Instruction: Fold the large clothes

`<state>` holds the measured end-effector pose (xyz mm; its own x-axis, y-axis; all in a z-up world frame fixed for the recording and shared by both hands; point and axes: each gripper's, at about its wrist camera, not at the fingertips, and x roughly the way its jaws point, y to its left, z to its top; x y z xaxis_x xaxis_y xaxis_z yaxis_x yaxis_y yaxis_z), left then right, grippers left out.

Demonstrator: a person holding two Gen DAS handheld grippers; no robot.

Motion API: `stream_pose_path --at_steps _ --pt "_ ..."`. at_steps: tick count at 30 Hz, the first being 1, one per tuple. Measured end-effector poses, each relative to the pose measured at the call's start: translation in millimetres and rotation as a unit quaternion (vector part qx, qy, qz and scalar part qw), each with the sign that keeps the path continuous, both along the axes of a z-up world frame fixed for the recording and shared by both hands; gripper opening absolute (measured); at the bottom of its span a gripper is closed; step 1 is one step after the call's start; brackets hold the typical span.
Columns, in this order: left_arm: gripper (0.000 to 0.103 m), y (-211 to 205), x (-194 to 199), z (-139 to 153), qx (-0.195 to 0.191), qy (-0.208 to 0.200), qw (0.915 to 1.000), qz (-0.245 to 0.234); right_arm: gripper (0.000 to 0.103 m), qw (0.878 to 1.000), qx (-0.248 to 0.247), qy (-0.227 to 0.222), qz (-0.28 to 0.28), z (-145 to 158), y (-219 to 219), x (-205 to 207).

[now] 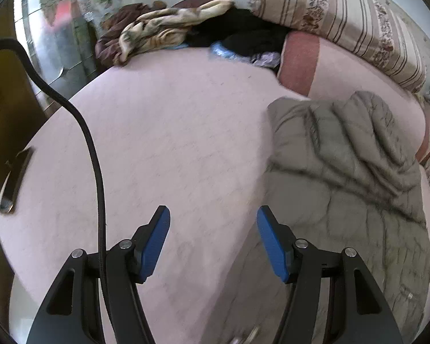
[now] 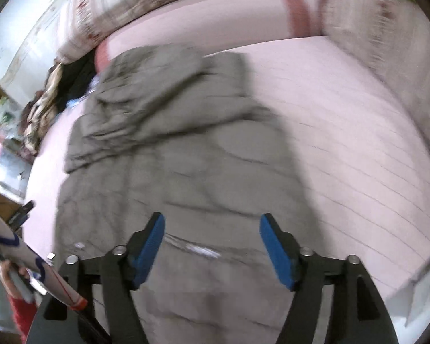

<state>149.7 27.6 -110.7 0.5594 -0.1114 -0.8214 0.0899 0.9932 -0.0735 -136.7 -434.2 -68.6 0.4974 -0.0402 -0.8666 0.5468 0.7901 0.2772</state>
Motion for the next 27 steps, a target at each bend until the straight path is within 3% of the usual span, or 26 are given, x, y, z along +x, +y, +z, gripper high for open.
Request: stream_pose_path --at_steps 5,9,11,14,16,19,24,27 --pt "0.062 17.9 -27.9 -19.5 -0.008 0.049 0.9985 -0.024 0.082 0.997 -0.004 0.021 -0.069 -24.0 -38.1 -68.4" --pt "0.062 22.0 -40.1 -43.7 -0.044 0.103 0.9923 -0.054 0.082 0.991 0.074 0.008 -0.115 -64.6 -61.0 -97.7" --pt "0.062 21.5 -43.3 -57.3 -0.081 0.134 0.9849 -0.075 0.082 0.985 0.124 -0.014 -0.121 -83.9 -64.6 -103.9" --pt "0.062 22.4 -45.8 -79.9 -0.149 0.188 0.9663 -0.093 0.082 0.974 0.194 -0.046 -0.112 -105.1 -63.3 -101.8" --pt "0.062 22.2 -51.9 -79.7 -0.158 0.182 0.9655 -0.099 0.083 0.970 0.209 -0.058 -0.112 -112.6 -61.1 -99.7" --pt "0.062 23.6 -65.0 -79.9 -0.200 0.199 0.9520 -0.120 0.084 0.971 0.208 -0.068 -0.101 -109.9 -54.3 -93.8" --pt "0.062 28.0 -95.0 -80.2 -0.218 0.192 0.9475 -0.133 0.083 0.966 0.237 -0.077 -0.067 -113.5 -40.1 -93.4" --pt "0.062 30.8 -108.5 -78.8 -0.246 0.203 0.9368 -0.144 0.083 0.966 0.243 -0.073 -0.041 -114.0 -24.0 -94.5"
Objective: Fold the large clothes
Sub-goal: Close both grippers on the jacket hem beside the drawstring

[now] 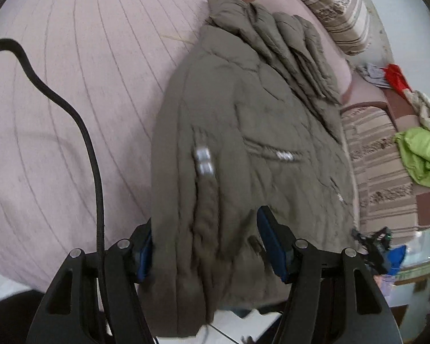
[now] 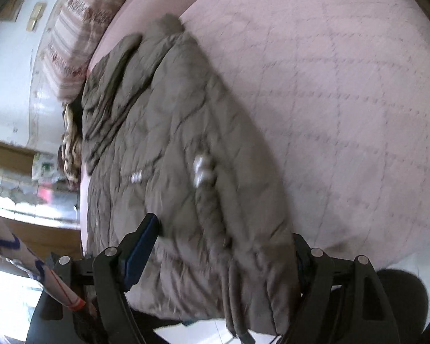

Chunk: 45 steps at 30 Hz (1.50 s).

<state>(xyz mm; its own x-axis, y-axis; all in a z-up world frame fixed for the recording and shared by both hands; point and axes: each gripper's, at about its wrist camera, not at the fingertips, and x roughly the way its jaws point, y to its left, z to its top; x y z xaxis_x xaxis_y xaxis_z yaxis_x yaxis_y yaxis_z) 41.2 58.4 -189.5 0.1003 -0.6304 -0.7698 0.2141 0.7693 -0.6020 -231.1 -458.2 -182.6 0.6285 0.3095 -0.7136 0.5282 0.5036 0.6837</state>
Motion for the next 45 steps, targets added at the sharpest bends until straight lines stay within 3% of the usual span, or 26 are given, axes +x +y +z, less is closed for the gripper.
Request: stream_pose_path --at_steps 3,6,10,12,19,21,22,23,24,27,34,39,45 --pt "0.062 -2.3 -14.5 -4.6 -0.023 0.012 0.9995 -0.015 0.078 1.000 -0.006 0.006 0.023 0.3 13.9 -3.2" --pt "0.062 -11.0 -19.4 -3.6 0.003 -0.007 0.9997 -0.023 0.070 0.999 -0.001 0.008 0.038 -0.9 27.5 -7.3" --pt "0.062 -13.0 -16.9 -5.9 0.001 0.000 1.0000 -0.009 0.062 0.998 0.031 0.004 0.056 -10.7 44.5 -11.1" --pt "0.062 -13.4 -17.2 -6.7 0.005 0.003 1.0000 0.002 0.061 0.998 0.023 0.006 0.056 -13.2 53.4 -9.8" --pt "0.062 -40.8 -23.6 2.8 0.086 -0.025 0.9958 0.019 0.059 1.000 0.015 -0.016 0.021 0.4 57.8 -1.4" --pt "0.062 -39.0 -22.5 2.6 0.094 -0.023 0.9948 0.033 0.059 1.000 0.014 -0.017 0.018 2.4 59.1 4.3" --pt "0.053 -38.1 -21.7 3.4 0.100 -0.022 0.9935 0.048 0.059 1.000 0.010 -0.012 0.017 2.3 60.1 8.2" --pt "0.033 -40.2 -20.4 4.2 0.109 -0.021 0.9922 0.055 0.050 1.000 0.003 -0.007 0.017 2.2 62.1 11.5" --pt "0.026 -40.6 -20.1 6.0 0.117 -0.021 0.9912 0.059 0.034 1.000 -0.004 0.000 0.017 2.4 62.6 13.9" --pt "0.017 -33.7 -24.6 23.7 0.099 -0.042 0.9916 0.072 0.022 1.000 -0.004 -0.007 0.012 7.2 61.6 11.9" --pt "0.015 -22.0 -58.1 76.3 0.079 -0.093 0.9906 0.063 0.018 0.998 -0.021 -0.056 0.024 49.0 60.3 -13.1" --pt "0.015 -20.5 -80.6 93.1 0.097 -0.118 0.9874 0.040 0.018 0.997 -0.038 -0.056 0.046 69.4 64.0 -36.0" --pt "0.016 -29.8 -61.7 119.9 0.084 -0.142 0.9849 0.054 0.018 0.994 -0.061 -0.061 0.062 96.5 62.3 -26.9"
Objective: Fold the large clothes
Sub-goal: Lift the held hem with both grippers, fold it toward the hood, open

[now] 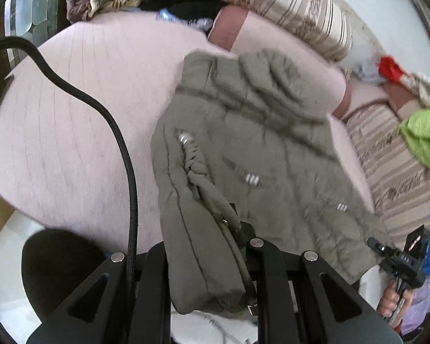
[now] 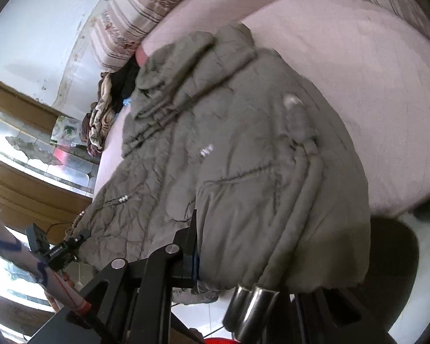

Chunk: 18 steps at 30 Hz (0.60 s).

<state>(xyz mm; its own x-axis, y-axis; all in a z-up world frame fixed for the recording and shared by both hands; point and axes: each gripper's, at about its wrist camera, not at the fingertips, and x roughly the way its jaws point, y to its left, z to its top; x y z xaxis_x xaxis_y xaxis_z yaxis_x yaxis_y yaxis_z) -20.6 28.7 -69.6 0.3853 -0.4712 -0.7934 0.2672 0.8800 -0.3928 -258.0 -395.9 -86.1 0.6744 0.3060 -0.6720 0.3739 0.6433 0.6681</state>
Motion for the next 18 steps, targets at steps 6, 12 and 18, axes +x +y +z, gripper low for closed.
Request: stream_pose_path --at_steps 6,12,18 --pt "0.016 -27.7 50.9 51.0 -0.011 -0.060 0.9980 0.018 0.018 0.997 -0.063 -0.049 0.018 66.2 -10.3 52.5" --pt "0.016 -76.4 137.8 87.4 0.021 -0.111 0.9929 0.038 0.018 0.991 -0.107 -0.083 0.004 121.7 -44.5 139.1" --pt "0.016 -128.1 242.7 84.9 0.063 -0.116 0.9897 0.056 0.019 0.991 -0.115 -0.070 -0.018 130.6 -88.1 252.3"
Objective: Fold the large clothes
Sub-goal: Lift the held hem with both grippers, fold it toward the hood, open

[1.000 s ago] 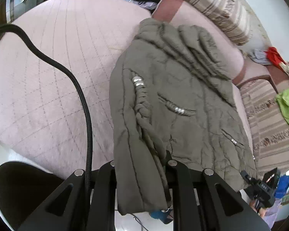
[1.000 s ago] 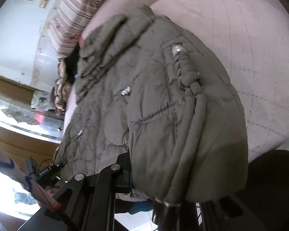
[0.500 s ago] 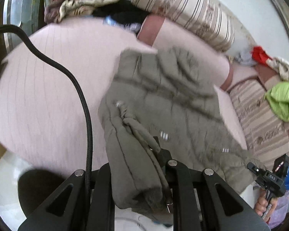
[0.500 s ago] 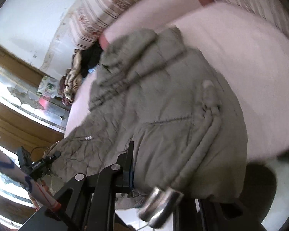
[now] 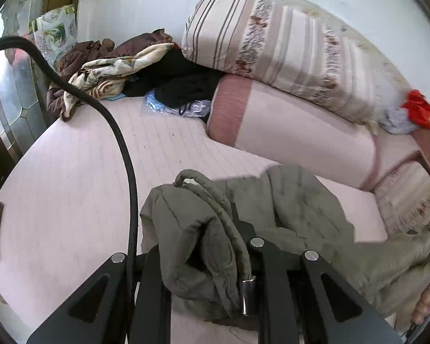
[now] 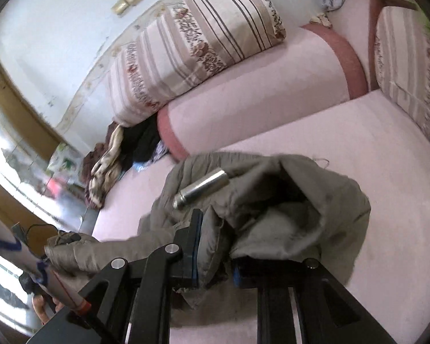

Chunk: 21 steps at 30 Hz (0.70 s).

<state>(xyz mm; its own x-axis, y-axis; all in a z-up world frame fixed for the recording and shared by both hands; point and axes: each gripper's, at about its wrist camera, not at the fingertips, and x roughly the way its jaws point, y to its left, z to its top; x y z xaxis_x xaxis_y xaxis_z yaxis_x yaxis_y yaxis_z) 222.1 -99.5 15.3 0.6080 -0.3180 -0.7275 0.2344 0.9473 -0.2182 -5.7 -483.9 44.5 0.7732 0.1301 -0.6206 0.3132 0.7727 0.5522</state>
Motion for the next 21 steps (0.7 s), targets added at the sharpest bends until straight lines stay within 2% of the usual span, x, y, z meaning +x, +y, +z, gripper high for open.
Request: stream_pose_path --at_steps 4,8,11,16,18,21 --pt "0.016 -34.9 66.3 -30.7 0.034 0.027 0.9988 0.022 0.020 0.999 -0.022 0.035 -0.024 -21.8 -19.9 69.1" --pt "0.017 -62.0 119.5 -80.3 0.085 0.063 0.9936 0.040 0.025 0.994 -0.029 0.084 -0.060 -60.6 -41.6 121.4" --pt "0.019 -74.9 144.8 -113.6 0.102 0.081 0.9905 0.045 0.025 0.991 -0.030 0.113 -0.071 -93.1 -54.8 152.6" --pt "0.020 -91.6 163.0 -154.1 0.126 0.094 0.9866 0.042 0.027 0.985 -0.048 0.144 -0.080 -139.6 -62.8 185.7" --pt "0.020 -89.1 163.7 -155.5 0.118 0.101 0.9867 0.048 0.029 0.985 -0.035 0.148 -0.086 -153.5 -66.1 189.1" --pt "0.023 -84.2 167.6 -145.1 0.103 0.116 0.9870 0.043 0.029 0.984 -0.021 0.150 -0.096 -158.1 -69.1 189.7"
